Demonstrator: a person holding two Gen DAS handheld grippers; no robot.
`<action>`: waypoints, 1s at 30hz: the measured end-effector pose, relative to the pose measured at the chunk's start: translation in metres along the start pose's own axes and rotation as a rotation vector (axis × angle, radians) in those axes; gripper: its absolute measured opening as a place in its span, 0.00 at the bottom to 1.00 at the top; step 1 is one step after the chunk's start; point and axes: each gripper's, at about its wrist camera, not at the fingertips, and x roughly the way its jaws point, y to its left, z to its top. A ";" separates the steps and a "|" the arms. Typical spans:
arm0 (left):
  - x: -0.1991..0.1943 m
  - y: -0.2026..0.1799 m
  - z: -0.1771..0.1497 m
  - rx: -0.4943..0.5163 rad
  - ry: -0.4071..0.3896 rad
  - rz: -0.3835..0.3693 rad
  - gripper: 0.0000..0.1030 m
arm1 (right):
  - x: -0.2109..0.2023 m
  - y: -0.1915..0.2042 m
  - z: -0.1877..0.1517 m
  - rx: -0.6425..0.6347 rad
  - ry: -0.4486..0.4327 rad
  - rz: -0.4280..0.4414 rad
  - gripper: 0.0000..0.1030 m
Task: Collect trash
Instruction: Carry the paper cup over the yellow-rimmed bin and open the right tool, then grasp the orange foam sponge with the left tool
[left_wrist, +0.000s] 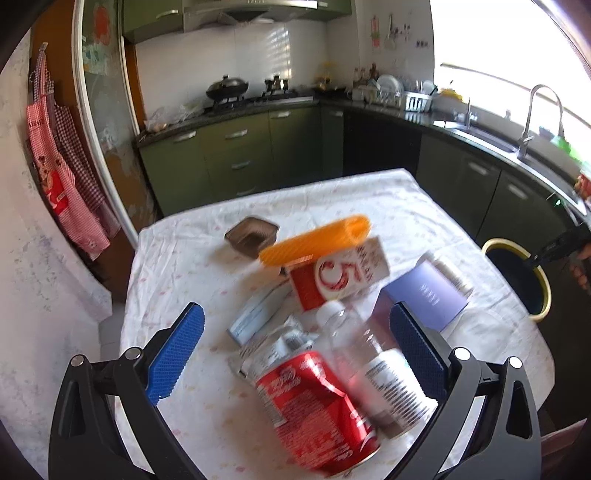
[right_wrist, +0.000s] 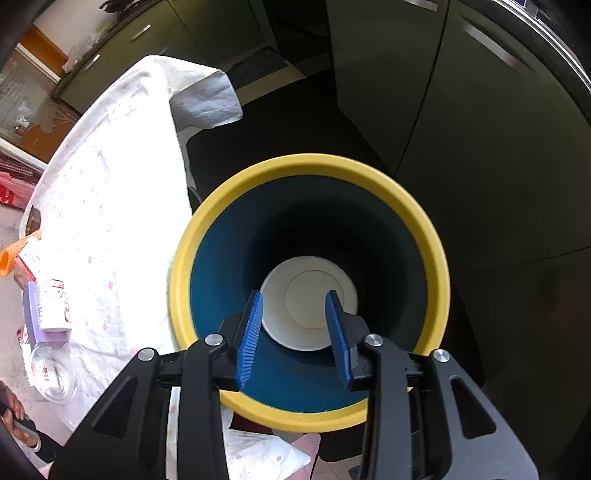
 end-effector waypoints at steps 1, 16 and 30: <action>0.003 0.001 -0.002 -0.004 0.020 -0.003 0.96 | 0.000 0.001 -0.001 -0.005 0.001 0.005 0.35; 0.063 -0.040 0.049 0.357 -0.067 -0.044 0.93 | -0.005 0.006 -0.017 -0.041 -0.019 0.063 0.38; 0.122 -0.048 0.063 0.443 -0.004 -0.214 0.39 | 0.006 0.000 -0.014 -0.028 -0.009 0.085 0.40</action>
